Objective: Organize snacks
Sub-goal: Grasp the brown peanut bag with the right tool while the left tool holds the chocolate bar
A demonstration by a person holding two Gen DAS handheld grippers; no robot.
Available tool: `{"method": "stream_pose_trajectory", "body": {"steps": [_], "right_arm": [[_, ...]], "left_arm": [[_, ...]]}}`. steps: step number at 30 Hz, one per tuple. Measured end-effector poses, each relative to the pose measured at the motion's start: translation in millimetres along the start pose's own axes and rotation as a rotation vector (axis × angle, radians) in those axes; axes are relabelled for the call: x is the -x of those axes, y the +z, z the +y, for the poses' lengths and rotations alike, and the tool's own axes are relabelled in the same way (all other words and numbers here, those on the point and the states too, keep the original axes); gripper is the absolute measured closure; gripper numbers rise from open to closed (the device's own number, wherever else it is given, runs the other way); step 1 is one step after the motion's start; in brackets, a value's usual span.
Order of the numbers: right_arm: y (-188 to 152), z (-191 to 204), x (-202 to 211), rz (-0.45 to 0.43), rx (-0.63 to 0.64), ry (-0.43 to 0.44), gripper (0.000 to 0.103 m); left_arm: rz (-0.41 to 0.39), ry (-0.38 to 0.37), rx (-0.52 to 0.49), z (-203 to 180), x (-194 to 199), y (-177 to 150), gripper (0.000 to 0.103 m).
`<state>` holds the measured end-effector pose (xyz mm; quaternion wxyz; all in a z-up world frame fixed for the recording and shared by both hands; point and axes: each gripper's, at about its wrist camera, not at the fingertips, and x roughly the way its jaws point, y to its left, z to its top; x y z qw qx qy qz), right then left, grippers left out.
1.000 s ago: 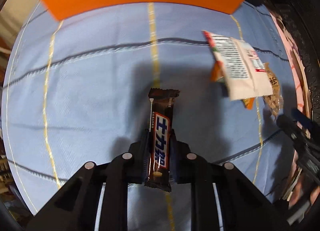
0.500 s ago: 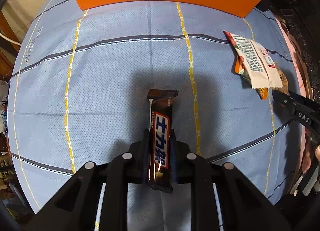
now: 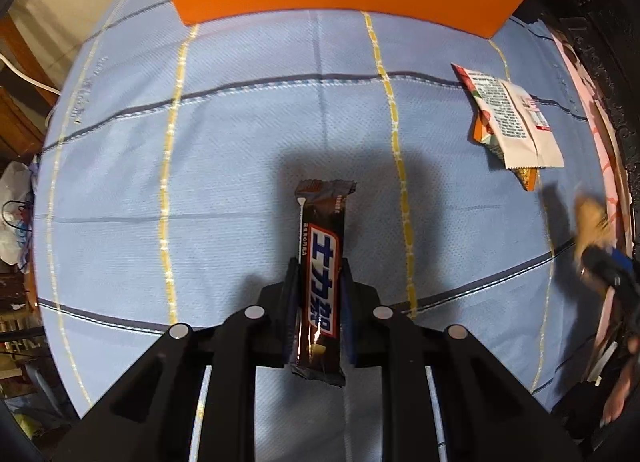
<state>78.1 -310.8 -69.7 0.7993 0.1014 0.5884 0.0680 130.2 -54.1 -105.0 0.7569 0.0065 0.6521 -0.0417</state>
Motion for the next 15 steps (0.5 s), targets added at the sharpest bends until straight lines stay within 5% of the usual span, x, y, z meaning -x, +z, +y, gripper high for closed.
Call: {"method": "stream_pose_trajectory", "body": {"steps": [2, 4, 8, 9, 11, 15], "right_arm": [[-1, 16, 3, -0.004, 0.032, 0.022, 0.065], [1, 30, 7, -0.014, 0.055, 0.049, 0.091], [10, 49, 0, 0.042, 0.111, 0.037, 0.087], [11, 48, -1, 0.037, 0.108, 0.031, 0.083], [9, 42, -3, 0.055, 0.095, 0.011, 0.040], [-18, 34, -8, 0.115, 0.155, -0.035, 0.026]], "left_arm": [[-0.012, 0.003, -0.002, 1, 7, -1, 0.085], [-0.032, 0.014, -0.007, 1, 15, -1, 0.085], [-0.047, 0.021, -0.007, 6, 21, -1, 0.085], [-0.037, 0.013, 0.001, 7, 19, -1, 0.085], [-0.023, 0.013, -0.003, 4, 11, 0, 0.085], [-0.005, 0.002, 0.002, 5, 4, -3, 0.085]]}}
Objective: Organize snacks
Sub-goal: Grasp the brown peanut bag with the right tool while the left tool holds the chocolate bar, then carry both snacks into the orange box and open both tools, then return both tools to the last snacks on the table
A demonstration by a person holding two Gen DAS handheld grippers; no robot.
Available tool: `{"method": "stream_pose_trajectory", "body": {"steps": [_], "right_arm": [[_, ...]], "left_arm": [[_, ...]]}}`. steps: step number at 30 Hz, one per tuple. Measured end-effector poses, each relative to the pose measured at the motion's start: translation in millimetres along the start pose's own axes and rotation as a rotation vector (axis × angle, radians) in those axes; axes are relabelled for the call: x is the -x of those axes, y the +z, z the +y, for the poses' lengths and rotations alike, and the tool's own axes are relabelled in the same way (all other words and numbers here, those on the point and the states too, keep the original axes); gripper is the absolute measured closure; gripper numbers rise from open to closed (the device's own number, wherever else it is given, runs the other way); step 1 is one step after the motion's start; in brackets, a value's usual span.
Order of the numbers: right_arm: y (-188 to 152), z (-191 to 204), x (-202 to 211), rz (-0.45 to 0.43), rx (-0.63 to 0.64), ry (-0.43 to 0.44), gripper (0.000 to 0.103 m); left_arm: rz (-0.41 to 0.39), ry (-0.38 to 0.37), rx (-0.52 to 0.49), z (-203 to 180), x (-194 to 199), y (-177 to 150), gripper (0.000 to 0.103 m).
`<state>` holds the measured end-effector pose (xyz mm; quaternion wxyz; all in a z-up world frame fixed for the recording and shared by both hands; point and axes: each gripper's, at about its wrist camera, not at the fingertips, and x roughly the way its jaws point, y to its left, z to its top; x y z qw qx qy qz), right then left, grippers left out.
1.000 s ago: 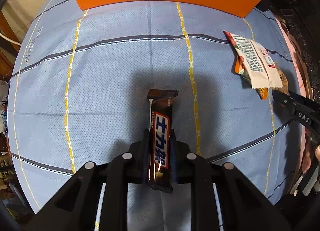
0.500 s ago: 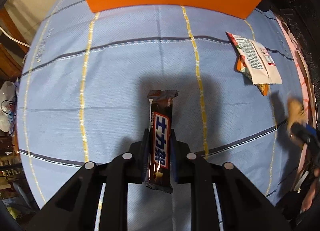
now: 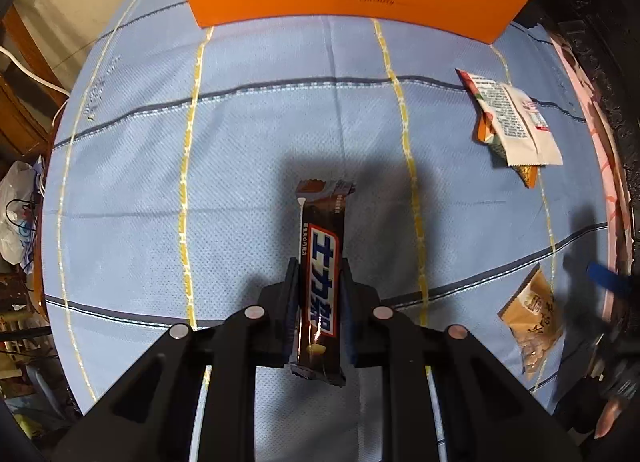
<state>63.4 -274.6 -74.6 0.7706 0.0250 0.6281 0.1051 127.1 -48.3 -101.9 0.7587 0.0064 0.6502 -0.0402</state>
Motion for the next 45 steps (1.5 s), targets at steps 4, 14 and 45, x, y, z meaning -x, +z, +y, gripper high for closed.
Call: {"method": "stream_pose_trajectory", "body": {"steps": [4, 14, 45], "right_arm": [[-15, 5, -21, 0.053, 0.075, -0.050, 0.026], [-23, 40, -38, 0.085, 0.220, -0.118, 0.066], [282, 1, 70, -0.513, -0.101, 0.065, 0.024]], "left_arm": [[0.021, -0.017, 0.003, 1, -6, -1, 0.085], [0.052, -0.047, 0.045, 23, -12, -14, 0.085], [-0.414, 0.032, 0.101, 20, 115, 255, 0.007]]}}
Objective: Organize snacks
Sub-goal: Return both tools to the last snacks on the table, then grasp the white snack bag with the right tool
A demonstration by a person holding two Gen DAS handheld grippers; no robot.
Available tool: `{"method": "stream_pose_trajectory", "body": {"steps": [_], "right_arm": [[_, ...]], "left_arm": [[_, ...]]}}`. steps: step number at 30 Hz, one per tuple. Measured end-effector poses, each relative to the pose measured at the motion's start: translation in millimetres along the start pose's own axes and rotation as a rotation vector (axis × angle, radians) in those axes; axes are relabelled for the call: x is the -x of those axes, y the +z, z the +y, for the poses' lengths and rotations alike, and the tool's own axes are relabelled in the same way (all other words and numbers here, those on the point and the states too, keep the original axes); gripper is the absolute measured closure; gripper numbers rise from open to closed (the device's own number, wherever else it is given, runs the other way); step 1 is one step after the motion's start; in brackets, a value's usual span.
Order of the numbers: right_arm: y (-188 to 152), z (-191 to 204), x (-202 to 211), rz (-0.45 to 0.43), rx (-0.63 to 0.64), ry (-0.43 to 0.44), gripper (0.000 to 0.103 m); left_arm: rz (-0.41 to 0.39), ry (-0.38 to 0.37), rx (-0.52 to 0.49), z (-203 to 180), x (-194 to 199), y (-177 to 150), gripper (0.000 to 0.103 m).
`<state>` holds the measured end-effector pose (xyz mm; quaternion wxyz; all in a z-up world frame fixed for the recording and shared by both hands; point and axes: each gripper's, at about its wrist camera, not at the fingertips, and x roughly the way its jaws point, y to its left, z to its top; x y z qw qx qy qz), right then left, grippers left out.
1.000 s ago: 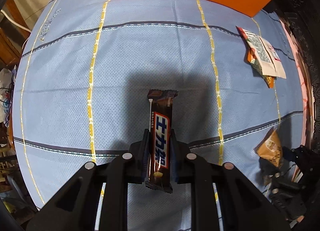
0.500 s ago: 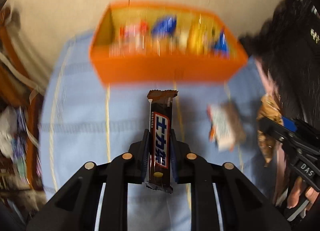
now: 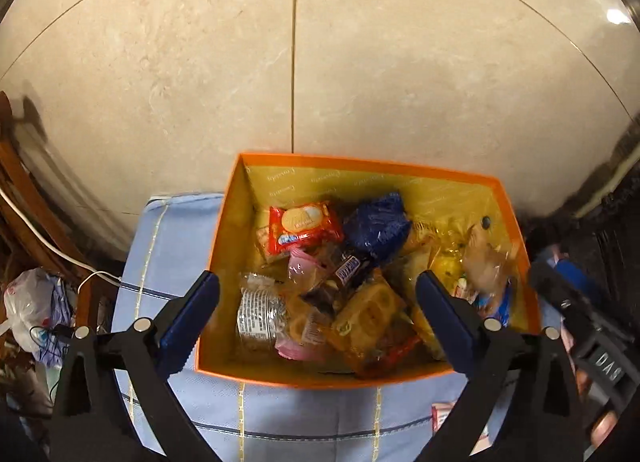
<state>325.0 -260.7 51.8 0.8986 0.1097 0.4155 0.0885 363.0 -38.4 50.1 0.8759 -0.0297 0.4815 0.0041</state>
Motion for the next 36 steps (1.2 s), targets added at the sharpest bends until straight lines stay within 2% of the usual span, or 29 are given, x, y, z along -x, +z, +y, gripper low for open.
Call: {"method": "stream_pose_trajectory", "body": {"steps": [4, 8, 12, 16, 24, 31, 33, 35, 36], "right_arm": [[-27, -27, 14, 0.021, -0.038, 0.022, 0.023], [-69, -50, 24, 0.088, -0.018, -0.020, 0.021], [-133, -46, 11, 0.252, 0.095, -0.110, 0.021], [-178, -43, -11, 0.375, 0.073, -0.106, 0.021], [-189, -41, -35, 0.409, -0.016, -0.111, 0.021], [-184, -38, -57, 0.419, -0.030, -0.152, 0.022], [-182, -31, -59, 0.405, 0.018, -0.180, 0.033], [-180, -29, -53, 0.396, 0.006, -0.152, 0.052], [-179, -31, -49, 0.384, -0.009, -0.147, 0.053]], "left_arm": [[0.003, 0.021, -0.101, -15, 5, -31, 0.007], [0.014, 0.023, -0.193, -32, 14, -68, 0.007], [0.067, 0.013, -0.209, -40, 15, -103, 0.007], [0.140, 0.001, -0.197, -40, 9, -145, 0.007], [0.267, 0.001, -0.150, -23, -7, -210, 0.007], [0.331, 0.011, -0.101, -2, -14, -235, 0.007], [0.343, 0.015, -0.098, 0, -15, -237, 0.007], [0.348, 0.018, -0.094, 1, -15, -238, 0.007], [0.346, 0.018, -0.093, 1, -14, -238, 0.007]]}}
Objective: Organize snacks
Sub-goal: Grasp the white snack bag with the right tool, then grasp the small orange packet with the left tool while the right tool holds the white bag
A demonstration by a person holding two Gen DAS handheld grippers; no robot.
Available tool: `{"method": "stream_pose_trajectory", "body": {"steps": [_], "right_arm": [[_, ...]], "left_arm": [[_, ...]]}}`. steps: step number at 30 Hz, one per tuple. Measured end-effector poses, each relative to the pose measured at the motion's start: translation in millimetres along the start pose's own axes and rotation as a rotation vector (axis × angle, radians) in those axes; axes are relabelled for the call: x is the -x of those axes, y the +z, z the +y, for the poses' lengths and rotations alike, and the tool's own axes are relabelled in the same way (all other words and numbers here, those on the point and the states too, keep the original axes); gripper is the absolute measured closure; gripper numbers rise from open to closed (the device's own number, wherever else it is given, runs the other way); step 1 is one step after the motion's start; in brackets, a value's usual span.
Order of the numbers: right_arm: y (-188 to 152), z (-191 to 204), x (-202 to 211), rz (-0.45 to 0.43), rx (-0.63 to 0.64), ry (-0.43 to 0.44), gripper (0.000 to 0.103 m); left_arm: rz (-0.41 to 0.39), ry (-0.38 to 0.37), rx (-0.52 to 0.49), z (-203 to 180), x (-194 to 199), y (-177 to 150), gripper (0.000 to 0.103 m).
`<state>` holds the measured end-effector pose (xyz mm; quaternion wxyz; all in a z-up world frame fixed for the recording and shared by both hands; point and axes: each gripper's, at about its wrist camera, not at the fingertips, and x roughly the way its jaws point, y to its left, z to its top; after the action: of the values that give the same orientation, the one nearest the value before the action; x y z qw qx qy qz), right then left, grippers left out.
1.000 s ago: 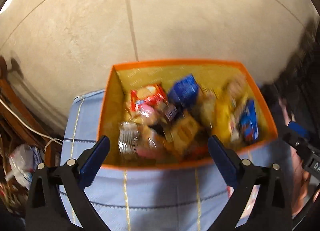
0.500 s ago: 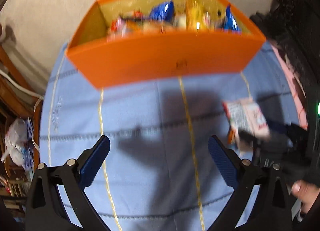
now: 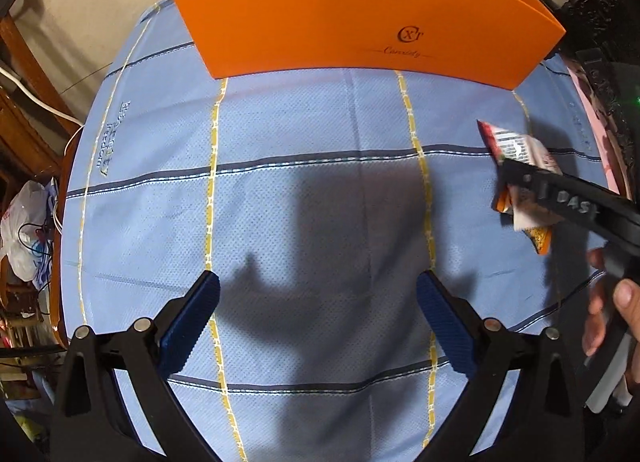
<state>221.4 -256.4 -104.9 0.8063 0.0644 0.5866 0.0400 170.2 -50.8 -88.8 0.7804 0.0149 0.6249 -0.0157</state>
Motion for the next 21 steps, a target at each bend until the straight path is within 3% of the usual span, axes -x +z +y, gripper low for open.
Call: {"method": "stream_pose_trajectory", "body": {"steps": [4, 9, 14, 18, 21], "right_arm": [[-9, -23, 32, -0.078, -0.070, 0.078, 0.055], [-37, -67, 62, -0.103, -0.139, 0.104, 0.054], [-67, -94, 71, -0.096, -0.178, 0.081, 0.053], [-77, -113, 70, -0.098, -0.194, 0.088, 0.052], [-78, -115, 71, -0.103, -0.193, 0.102, 0.052]], "left_arm": [[-0.025, -0.009, -0.032, -10, 5, 5, 0.007], [-0.059, -0.038, -0.148, -56, 5, 22, 0.007], [0.000, -0.083, -0.176, -107, -12, 40, 0.007], [0.067, -0.135, -0.118, -130, -26, 56, 0.007], [0.072, -0.121, -0.130, -146, -32, 57, 0.007]]}}
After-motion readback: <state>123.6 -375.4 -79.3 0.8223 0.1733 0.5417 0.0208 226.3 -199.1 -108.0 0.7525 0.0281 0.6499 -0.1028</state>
